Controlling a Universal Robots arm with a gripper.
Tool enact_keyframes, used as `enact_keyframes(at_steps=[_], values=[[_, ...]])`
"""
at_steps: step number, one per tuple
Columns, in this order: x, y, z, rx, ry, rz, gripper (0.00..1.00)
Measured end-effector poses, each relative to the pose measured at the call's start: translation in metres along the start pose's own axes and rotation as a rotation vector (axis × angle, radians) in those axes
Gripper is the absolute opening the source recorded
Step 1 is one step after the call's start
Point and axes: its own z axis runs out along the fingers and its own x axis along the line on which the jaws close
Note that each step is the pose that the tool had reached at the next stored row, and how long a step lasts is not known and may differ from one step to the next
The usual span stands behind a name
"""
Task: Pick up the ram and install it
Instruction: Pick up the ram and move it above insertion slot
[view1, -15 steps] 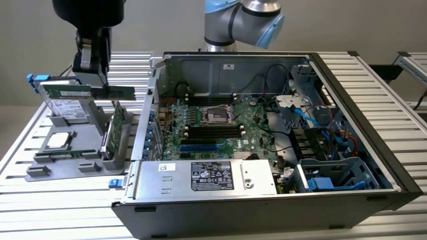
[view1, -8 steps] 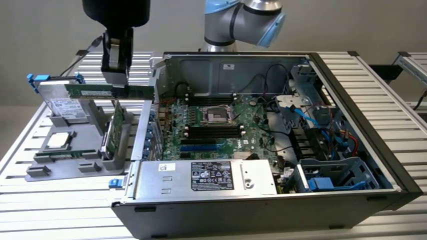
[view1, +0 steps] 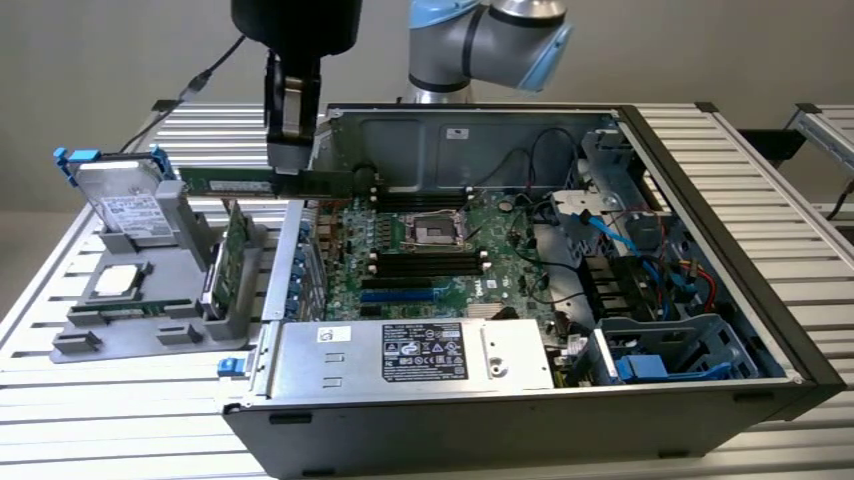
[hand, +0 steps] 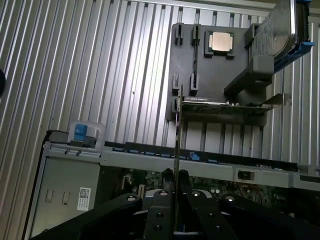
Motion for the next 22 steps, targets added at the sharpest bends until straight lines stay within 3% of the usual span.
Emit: enact_keyframes(at_steps=[10, 22], values=[[-0.001, -0.0467, -0.0009, -0.0004, 0.0001, 0.0, 0.15], [-0.024, -0.1065, 0.0077, -0.0003, 0.0, 0.0, 0.15]])
